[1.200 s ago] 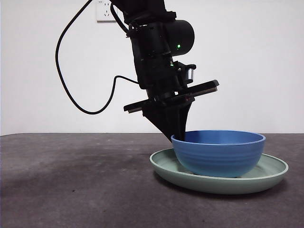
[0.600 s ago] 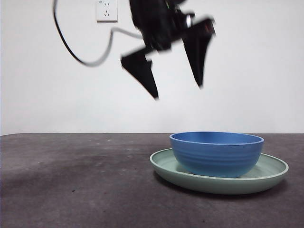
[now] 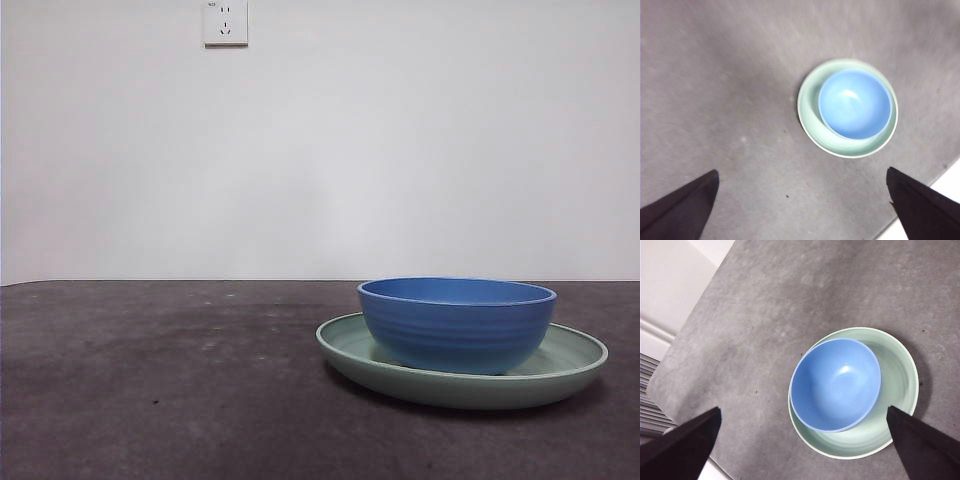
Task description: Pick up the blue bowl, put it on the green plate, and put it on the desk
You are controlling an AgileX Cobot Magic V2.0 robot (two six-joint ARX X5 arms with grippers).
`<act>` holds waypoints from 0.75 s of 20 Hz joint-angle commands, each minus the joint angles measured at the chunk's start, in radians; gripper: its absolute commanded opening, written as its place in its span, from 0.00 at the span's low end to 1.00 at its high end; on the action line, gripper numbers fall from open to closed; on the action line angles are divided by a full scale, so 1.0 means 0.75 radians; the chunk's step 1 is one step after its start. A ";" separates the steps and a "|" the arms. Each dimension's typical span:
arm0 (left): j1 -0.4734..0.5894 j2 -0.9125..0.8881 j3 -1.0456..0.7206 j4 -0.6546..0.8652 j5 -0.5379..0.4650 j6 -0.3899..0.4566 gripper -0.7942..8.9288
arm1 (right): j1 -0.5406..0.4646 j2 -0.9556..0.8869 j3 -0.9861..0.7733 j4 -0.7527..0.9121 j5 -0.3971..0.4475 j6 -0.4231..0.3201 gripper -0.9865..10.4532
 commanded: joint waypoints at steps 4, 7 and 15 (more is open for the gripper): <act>0.023 -0.603 -0.628 0.336 -0.003 -0.005 0.72 | -0.001 0.006 0.022 0.007 -0.002 -0.025 0.66; 0.024 -0.876 -0.906 0.461 -0.003 -0.006 0.72 | -0.001 0.006 0.022 0.007 -0.002 -0.035 0.66; 0.024 -1.154 -1.196 0.525 -0.004 -0.033 0.72 | -0.001 0.007 0.022 -0.037 0.042 -0.028 0.66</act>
